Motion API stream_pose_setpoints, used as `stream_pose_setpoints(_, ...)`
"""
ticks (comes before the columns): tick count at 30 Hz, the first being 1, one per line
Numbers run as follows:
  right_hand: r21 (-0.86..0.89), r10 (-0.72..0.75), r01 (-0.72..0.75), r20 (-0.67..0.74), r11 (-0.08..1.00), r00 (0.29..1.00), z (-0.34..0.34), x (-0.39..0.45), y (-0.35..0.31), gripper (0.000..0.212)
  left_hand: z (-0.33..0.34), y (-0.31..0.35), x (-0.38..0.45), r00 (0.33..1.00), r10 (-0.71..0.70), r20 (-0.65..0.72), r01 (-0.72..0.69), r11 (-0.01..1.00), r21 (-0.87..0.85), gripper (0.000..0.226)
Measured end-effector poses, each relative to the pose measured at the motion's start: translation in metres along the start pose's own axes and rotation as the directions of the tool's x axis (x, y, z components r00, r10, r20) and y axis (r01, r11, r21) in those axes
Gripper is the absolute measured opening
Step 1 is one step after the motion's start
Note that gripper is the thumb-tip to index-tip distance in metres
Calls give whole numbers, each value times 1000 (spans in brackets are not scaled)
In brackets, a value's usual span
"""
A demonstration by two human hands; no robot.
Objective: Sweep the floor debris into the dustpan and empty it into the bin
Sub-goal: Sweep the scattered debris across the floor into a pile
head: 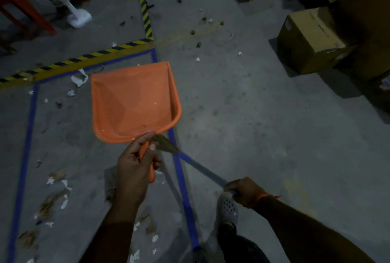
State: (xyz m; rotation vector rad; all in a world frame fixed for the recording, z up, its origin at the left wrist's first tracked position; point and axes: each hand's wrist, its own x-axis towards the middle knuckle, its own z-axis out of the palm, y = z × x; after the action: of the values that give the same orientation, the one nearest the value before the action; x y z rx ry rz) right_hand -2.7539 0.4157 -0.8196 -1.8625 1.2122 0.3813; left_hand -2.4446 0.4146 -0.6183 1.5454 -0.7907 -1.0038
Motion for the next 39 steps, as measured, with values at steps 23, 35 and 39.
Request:
stream_pose_setpoints(23, 716, 651, -258, -346, 648, 676, -222, 45, 126, 28, 163, 54, 201, 985, 63, 164, -58, 998, -36, 28)
stream_pose_setpoints(35, 656, 640, -312, -344, 687, 687, -349, 176, 143, 29, 197, 51, 334, 991, -7, 135, 10, 1000, -17, 29)
stream_pose_setpoints(39, 601, 593, -321, -331, 732, 733, -380, 221, 134, 28, 200, 51, 364, 992, -26, 122, 29, 999, -20, 31)
